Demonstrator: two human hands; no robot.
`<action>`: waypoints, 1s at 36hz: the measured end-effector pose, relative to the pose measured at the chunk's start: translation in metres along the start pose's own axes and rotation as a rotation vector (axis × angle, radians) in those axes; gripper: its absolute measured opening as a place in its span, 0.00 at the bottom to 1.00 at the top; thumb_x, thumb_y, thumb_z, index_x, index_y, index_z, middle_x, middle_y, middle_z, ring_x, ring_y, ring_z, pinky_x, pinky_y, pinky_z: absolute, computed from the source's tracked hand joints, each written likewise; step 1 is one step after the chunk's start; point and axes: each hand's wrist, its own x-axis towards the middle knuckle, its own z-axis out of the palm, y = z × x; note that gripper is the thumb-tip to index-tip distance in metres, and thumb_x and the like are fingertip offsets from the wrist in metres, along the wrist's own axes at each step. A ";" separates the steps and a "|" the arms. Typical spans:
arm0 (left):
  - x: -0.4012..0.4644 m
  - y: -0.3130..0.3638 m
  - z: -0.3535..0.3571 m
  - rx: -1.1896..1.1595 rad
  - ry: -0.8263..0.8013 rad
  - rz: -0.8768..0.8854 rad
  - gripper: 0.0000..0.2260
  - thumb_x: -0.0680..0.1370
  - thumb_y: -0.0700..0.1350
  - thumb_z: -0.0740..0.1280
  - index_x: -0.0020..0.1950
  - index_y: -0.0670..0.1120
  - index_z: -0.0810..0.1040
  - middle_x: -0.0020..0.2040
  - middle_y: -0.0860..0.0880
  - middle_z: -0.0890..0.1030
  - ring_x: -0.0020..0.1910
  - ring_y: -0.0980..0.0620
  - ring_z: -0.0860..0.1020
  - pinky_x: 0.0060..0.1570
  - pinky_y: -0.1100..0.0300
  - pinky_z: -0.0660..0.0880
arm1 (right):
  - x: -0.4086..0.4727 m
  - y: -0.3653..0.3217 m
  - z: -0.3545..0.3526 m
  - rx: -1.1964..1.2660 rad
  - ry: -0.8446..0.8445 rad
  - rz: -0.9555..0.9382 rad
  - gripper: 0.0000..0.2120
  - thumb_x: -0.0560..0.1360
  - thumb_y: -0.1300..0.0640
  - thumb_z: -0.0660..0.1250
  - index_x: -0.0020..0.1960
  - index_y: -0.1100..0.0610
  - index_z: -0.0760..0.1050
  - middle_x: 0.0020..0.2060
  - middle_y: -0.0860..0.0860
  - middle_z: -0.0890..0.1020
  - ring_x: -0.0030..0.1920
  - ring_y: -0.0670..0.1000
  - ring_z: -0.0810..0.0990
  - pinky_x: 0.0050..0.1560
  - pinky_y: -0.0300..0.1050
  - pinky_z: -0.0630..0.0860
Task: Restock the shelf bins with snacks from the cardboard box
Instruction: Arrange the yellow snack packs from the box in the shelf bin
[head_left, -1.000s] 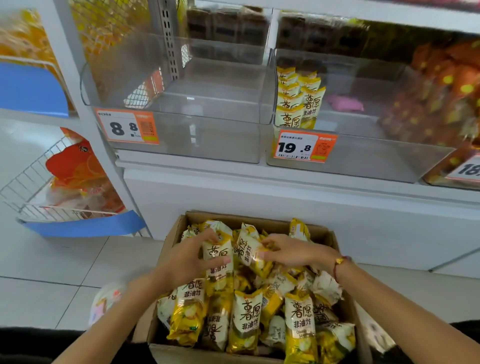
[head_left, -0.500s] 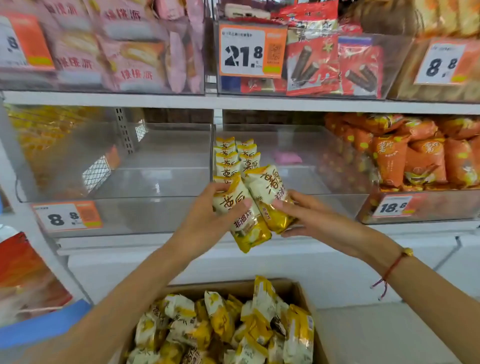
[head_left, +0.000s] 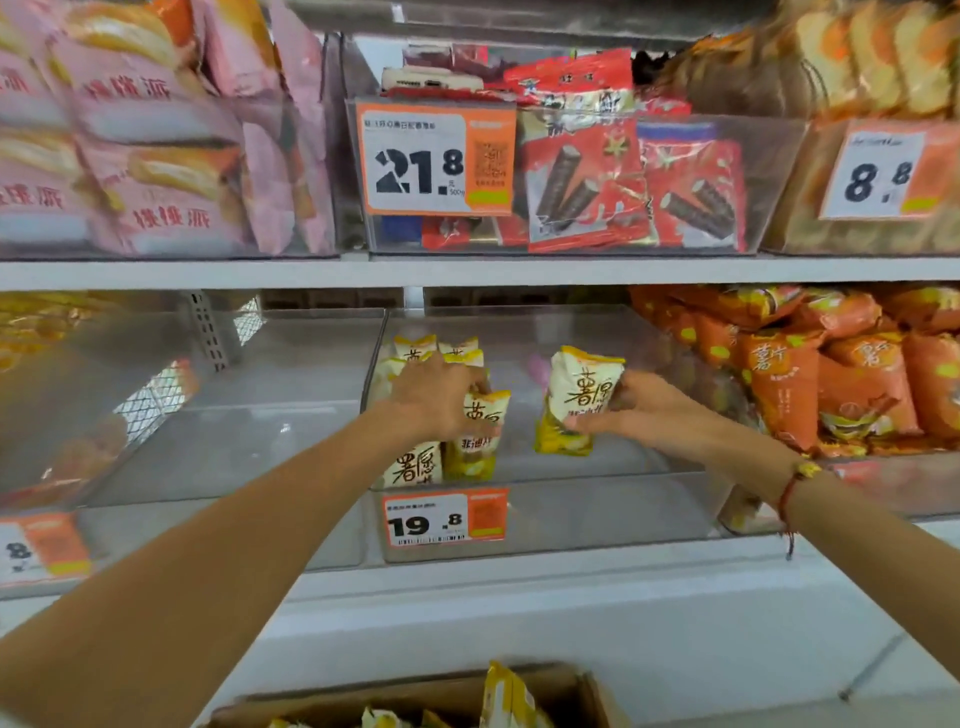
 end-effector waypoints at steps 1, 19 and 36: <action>0.001 0.000 0.002 0.075 -0.014 0.019 0.28 0.71 0.66 0.67 0.66 0.53 0.73 0.63 0.47 0.76 0.66 0.44 0.69 0.62 0.51 0.64 | 0.003 -0.002 0.001 -0.048 -0.074 0.025 0.17 0.70 0.60 0.75 0.57 0.54 0.77 0.54 0.49 0.83 0.53 0.46 0.81 0.56 0.38 0.76; -0.105 -0.031 -0.013 -0.331 0.567 -0.040 0.13 0.79 0.48 0.65 0.63 0.53 0.76 0.64 0.53 0.75 0.62 0.52 0.69 0.58 0.59 0.65 | 0.042 -0.033 0.076 -0.268 -0.504 0.241 0.03 0.77 0.56 0.68 0.48 0.51 0.74 0.54 0.51 0.81 0.52 0.50 0.79 0.55 0.40 0.76; -0.141 -0.038 0.025 -0.675 0.309 -0.201 0.45 0.65 0.64 0.73 0.77 0.61 0.53 0.69 0.59 0.72 0.66 0.55 0.72 0.59 0.57 0.71 | 0.054 -0.059 0.079 -1.062 -0.345 -0.277 0.33 0.69 0.48 0.76 0.71 0.51 0.69 0.68 0.52 0.71 0.67 0.55 0.68 0.67 0.52 0.66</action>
